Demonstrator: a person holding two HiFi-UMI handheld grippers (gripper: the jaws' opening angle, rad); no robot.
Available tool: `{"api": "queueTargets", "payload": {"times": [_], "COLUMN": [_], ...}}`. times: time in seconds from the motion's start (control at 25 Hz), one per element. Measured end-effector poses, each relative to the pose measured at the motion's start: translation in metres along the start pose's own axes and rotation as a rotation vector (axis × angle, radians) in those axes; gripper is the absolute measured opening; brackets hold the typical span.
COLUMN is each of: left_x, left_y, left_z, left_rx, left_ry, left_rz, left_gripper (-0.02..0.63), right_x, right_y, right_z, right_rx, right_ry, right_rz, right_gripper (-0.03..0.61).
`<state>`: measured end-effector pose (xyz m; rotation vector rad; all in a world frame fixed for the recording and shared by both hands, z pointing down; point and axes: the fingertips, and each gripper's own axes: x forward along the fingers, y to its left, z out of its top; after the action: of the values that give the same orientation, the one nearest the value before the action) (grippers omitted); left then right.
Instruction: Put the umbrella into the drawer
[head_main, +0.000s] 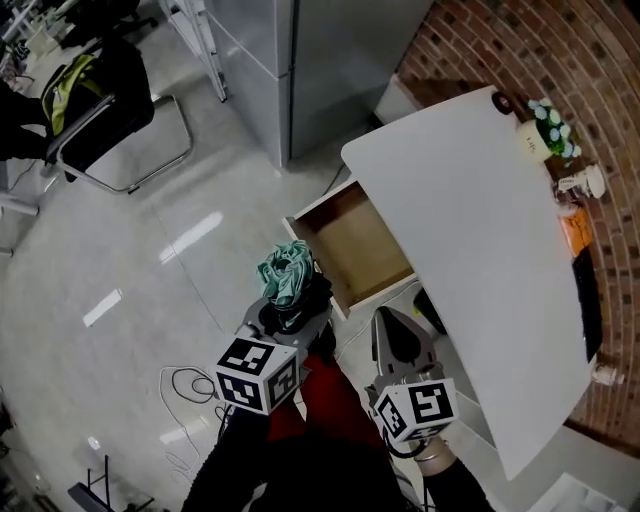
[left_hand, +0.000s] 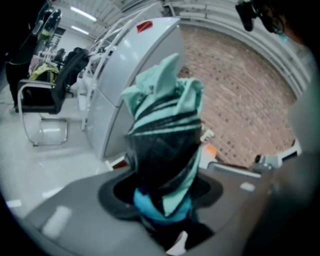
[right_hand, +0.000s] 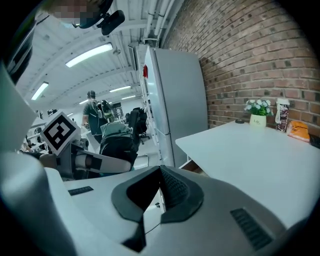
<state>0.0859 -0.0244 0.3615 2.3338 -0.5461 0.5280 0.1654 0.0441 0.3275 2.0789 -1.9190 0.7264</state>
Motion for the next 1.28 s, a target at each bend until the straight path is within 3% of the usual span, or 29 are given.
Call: {"api": "queueTargets", "payload": {"times": [0.4,1.28], "left_x": [0.068,0.173], "left_y": [0.018,0.05], "left_z": [-0.02,-0.047], "left_rx": [-0.122,-0.236], "left_ry": [0.046,0.089], "left_rz": [0.019,0.065], "left_gripper": [0.236,0.236], "right_x": [0.041,0.09], "right_y": [-0.023,-0.057], "right_z": [-0.028,-0.086], "right_rx": [0.003,-0.051], "right_ry": [0.088,0.292], "right_rz": [0.052,0.071], "right_gripper": [0.002,0.002]}}
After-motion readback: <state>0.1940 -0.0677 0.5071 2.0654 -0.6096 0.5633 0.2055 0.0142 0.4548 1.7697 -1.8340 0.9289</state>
